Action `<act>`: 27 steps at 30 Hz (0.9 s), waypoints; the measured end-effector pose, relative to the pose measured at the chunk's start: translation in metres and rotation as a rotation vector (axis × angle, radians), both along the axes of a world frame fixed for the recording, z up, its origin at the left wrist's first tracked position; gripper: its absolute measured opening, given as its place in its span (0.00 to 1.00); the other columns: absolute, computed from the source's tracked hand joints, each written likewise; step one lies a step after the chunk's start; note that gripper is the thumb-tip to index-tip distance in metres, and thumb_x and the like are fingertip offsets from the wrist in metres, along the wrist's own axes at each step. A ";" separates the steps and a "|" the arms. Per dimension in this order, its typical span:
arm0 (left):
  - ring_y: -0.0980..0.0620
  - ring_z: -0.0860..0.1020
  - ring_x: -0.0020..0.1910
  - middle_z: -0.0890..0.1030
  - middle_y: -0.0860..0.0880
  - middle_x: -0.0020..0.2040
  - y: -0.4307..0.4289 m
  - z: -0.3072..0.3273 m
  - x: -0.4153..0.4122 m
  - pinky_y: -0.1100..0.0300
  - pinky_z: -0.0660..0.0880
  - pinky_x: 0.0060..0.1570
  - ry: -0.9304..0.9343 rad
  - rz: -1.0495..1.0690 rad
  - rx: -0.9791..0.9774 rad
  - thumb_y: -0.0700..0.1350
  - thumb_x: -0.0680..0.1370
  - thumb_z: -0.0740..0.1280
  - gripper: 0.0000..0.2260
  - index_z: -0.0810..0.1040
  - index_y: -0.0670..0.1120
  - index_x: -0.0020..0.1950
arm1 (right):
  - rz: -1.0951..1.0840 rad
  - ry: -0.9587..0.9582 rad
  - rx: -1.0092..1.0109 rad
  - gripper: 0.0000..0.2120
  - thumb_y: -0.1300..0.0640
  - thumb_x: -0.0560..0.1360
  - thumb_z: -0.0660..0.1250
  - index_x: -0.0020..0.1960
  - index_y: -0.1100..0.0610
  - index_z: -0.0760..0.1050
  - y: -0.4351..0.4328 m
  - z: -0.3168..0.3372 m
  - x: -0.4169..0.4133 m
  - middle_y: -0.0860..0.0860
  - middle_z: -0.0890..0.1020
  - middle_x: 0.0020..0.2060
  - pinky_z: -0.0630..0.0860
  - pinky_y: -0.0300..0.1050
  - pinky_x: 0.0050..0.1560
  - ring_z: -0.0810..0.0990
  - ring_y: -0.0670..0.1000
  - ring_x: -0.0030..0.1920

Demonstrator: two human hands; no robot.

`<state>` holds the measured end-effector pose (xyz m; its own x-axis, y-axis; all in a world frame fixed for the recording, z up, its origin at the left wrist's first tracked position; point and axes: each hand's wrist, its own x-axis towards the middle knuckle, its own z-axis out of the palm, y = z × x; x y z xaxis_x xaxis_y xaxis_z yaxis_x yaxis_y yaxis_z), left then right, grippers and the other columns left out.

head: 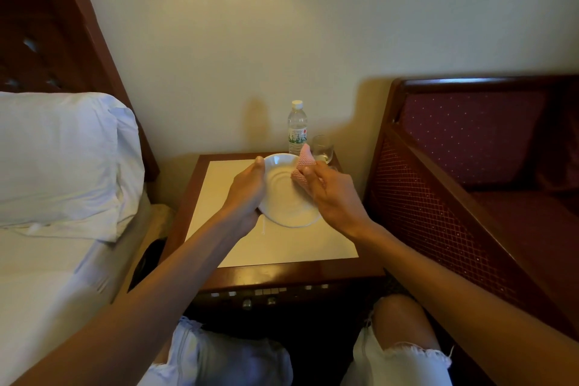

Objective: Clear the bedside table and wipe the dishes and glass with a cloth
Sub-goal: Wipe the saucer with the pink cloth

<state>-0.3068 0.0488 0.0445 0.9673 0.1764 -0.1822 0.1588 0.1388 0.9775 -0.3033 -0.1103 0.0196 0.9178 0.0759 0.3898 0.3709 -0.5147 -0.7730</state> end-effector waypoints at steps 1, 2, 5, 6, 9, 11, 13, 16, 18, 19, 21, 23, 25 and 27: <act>0.48 0.79 0.47 0.82 0.47 0.51 0.000 0.000 0.000 0.51 0.76 0.52 -0.009 -0.011 0.024 0.55 0.84 0.57 0.13 0.77 0.52 0.51 | -0.026 -0.013 0.013 0.11 0.52 0.80 0.64 0.58 0.56 0.78 -0.004 0.001 0.002 0.48 0.81 0.48 0.74 0.37 0.43 0.80 0.45 0.47; 0.49 0.79 0.48 0.81 0.48 0.51 -0.001 0.002 -0.001 0.52 0.76 0.51 -0.011 -0.022 0.046 0.56 0.84 0.56 0.13 0.77 0.52 0.52 | -0.052 -0.005 0.038 0.11 0.52 0.78 0.68 0.58 0.55 0.77 -0.008 0.002 0.003 0.48 0.81 0.48 0.78 0.39 0.44 0.80 0.45 0.47; 0.49 0.79 0.51 0.80 0.52 0.50 0.000 0.005 -0.002 0.52 0.77 0.52 -0.007 -0.066 0.063 0.57 0.83 0.59 0.10 0.75 0.53 0.57 | -0.091 0.192 0.219 0.25 0.47 0.70 0.76 0.61 0.55 0.71 -0.021 0.007 0.012 0.50 0.81 0.51 0.81 0.47 0.48 0.81 0.47 0.50; 0.49 0.79 0.51 0.80 0.52 0.51 0.000 0.007 -0.003 0.53 0.77 0.51 -0.003 -0.083 0.056 0.56 0.83 0.61 0.10 0.75 0.53 0.58 | -0.082 0.265 0.275 0.28 0.47 0.69 0.77 0.62 0.55 0.70 -0.024 0.008 0.015 0.51 0.82 0.51 0.81 0.47 0.49 0.82 0.48 0.50; 0.49 0.79 0.51 0.81 0.51 0.51 0.000 0.010 -0.001 0.54 0.76 0.49 -0.013 -0.073 0.080 0.54 0.81 0.65 0.08 0.79 0.52 0.55 | 0.025 0.327 0.268 0.16 0.45 0.73 0.72 0.54 0.55 0.76 -0.023 0.008 0.015 0.51 0.83 0.43 0.81 0.46 0.41 0.83 0.47 0.42; 0.51 0.74 0.40 0.77 0.50 0.42 -0.006 0.014 0.002 0.56 0.71 0.41 -0.083 0.044 0.154 0.53 0.81 0.65 0.10 0.78 0.49 0.44 | 0.056 0.353 0.345 0.12 0.44 0.78 0.66 0.47 0.53 0.77 -0.011 0.005 0.010 0.54 0.83 0.36 0.81 0.50 0.33 0.84 0.52 0.34; 0.51 0.68 0.36 0.72 0.48 0.37 -0.012 0.017 0.006 0.57 0.66 0.37 -0.162 0.211 0.149 0.52 0.82 0.63 0.13 0.76 0.46 0.42 | 0.044 0.402 0.454 0.12 0.44 0.79 0.64 0.48 0.52 0.77 0.002 0.001 0.008 0.58 0.84 0.41 0.83 0.58 0.34 0.85 0.60 0.37; 0.51 0.72 0.40 0.76 0.50 0.40 -0.012 0.016 0.008 0.56 0.70 0.39 -0.188 0.278 0.150 0.52 0.83 0.60 0.13 0.77 0.49 0.43 | -0.016 0.386 0.451 0.15 0.41 0.78 0.64 0.51 0.53 0.77 0.008 0.002 0.014 0.58 0.84 0.45 0.82 0.64 0.40 0.85 0.62 0.43; 0.50 0.76 0.46 0.80 0.50 0.47 -0.007 0.010 0.006 0.55 0.73 0.45 -0.128 0.142 0.199 0.52 0.83 0.62 0.09 0.79 0.51 0.47 | -0.057 0.359 0.402 0.17 0.43 0.78 0.64 0.51 0.58 0.77 0.001 0.009 0.019 0.57 0.83 0.41 0.82 0.47 0.32 0.84 0.59 0.39; 0.50 0.77 0.47 0.81 0.51 0.49 -0.005 0.007 0.004 0.54 0.74 0.49 -0.079 0.060 0.217 0.52 0.82 0.63 0.08 0.79 0.52 0.48 | -0.083 0.341 0.352 0.19 0.44 0.79 0.64 0.51 0.60 0.77 -0.004 0.011 0.022 0.55 0.82 0.39 0.78 0.39 0.29 0.83 0.56 0.39; 0.49 0.77 0.47 0.81 0.50 0.49 -0.003 0.004 0.003 0.53 0.74 0.51 -0.032 0.003 0.249 0.52 0.81 0.65 0.07 0.80 0.53 0.46 | -0.109 0.348 0.309 0.22 0.42 0.78 0.63 0.53 0.61 0.78 -0.007 0.011 0.023 0.53 0.82 0.41 0.74 0.37 0.31 0.82 0.52 0.41; 0.48 0.72 0.41 0.76 0.49 0.42 -0.006 0.007 0.004 0.55 0.69 0.43 -0.096 0.097 0.250 0.51 0.82 0.64 0.11 0.77 0.48 0.41 | -0.123 0.365 0.368 0.23 0.39 0.77 0.64 0.51 0.60 0.79 -0.001 0.006 0.020 0.56 0.84 0.42 0.79 0.49 0.36 0.84 0.57 0.43; 0.51 0.65 0.35 0.69 0.49 0.35 -0.014 0.011 0.006 0.57 0.63 0.36 -0.177 0.272 0.216 0.50 0.83 0.61 0.16 0.71 0.46 0.37 | -0.112 0.415 0.431 0.24 0.35 0.74 0.64 0.50 0.57 0.79 0.012 -0.003 0.012 0.58 0.85 0.43 0.82 0.60 0.42 0.85 0.61 0.43; 0.53 0.66 0.33 0.69 0.51 0.33 -0.018 0.015 0.004 0.59 0.63 0.32 -0.217 0.374 0.163 0.50 0.84 0.59 0.17 0.70 0.46 0.36 | -0.080 0.481 0.496 0.32 0.26 0.66 0.64 0.52 0.53 0.77 0.020 -0.012 0.008 0.58 0.85 0.46 0.81 0.66 0.44 0.85 0.61 0.45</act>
<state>-0.3026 0.0310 0.0595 0.8446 0.5299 0.0767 -0.0840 -0.0104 0.9964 -0.2952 -0.0902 0.0076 0.9925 -0.0812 -0.0909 -0.0966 -0.0698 -0.9929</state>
